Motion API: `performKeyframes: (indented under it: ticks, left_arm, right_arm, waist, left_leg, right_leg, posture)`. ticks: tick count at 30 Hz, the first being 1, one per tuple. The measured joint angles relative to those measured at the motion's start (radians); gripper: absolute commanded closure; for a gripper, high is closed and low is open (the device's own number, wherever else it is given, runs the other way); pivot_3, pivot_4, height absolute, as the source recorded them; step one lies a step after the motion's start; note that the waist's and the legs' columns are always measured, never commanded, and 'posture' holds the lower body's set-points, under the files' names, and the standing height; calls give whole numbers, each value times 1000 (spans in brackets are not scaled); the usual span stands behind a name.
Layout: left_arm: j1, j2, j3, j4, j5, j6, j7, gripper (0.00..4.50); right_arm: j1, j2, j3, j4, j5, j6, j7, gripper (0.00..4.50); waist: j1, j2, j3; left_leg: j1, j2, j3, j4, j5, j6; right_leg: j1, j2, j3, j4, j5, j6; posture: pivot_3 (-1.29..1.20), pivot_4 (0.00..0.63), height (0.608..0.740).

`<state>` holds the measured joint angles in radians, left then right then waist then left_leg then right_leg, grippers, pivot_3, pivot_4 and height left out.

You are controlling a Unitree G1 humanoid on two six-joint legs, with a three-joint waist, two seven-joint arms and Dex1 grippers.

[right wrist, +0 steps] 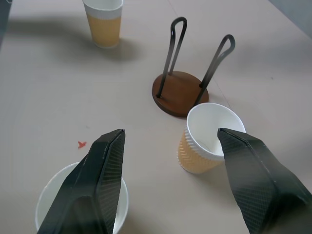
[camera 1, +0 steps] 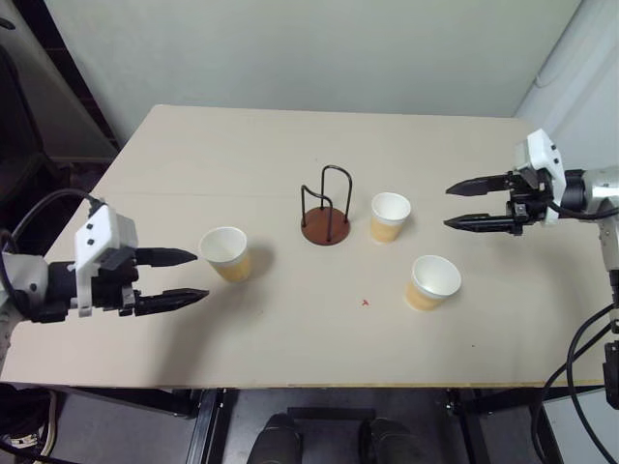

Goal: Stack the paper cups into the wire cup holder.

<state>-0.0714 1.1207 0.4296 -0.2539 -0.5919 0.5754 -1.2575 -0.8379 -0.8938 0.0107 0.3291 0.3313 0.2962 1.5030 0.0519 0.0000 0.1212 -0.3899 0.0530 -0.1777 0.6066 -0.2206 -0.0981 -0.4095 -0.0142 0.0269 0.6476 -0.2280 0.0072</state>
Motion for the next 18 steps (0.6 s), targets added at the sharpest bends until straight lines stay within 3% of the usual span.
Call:
performKeyframes:
  ticks: [8,13,18]
  left_arm:
    - [-115,-34,-50,12,-3,0,66,999]
    - [-327,-131,-206,102,78,0,209,999]
    - [-580,-318,-362,235,205,15,401,999]
  right_arm:
    - [4,-11,-4,-31,13,20,6,1368]
    - [26,-22,-31,-145,62,53,2,1368]
    - [64,-11,-44,-292,114,109,-41,1368]
  waist:
    - [2,0,0]
    - [4,1,0]
    - [6,0,0]
  left_leg:
    - [0,0,0,2,0,0]
    - [-2,-1,1,6,0,0]
    - [-3,-2,2,12,1,1]
  right_leg:
    - [0,0,0,0,0,1]
    - [0,0,1,0,3,3]
    - [3,0,1,-3,6,7]
  posture:
    - [0,150,740]
    - [0,150,740]
    - [0,150,740]
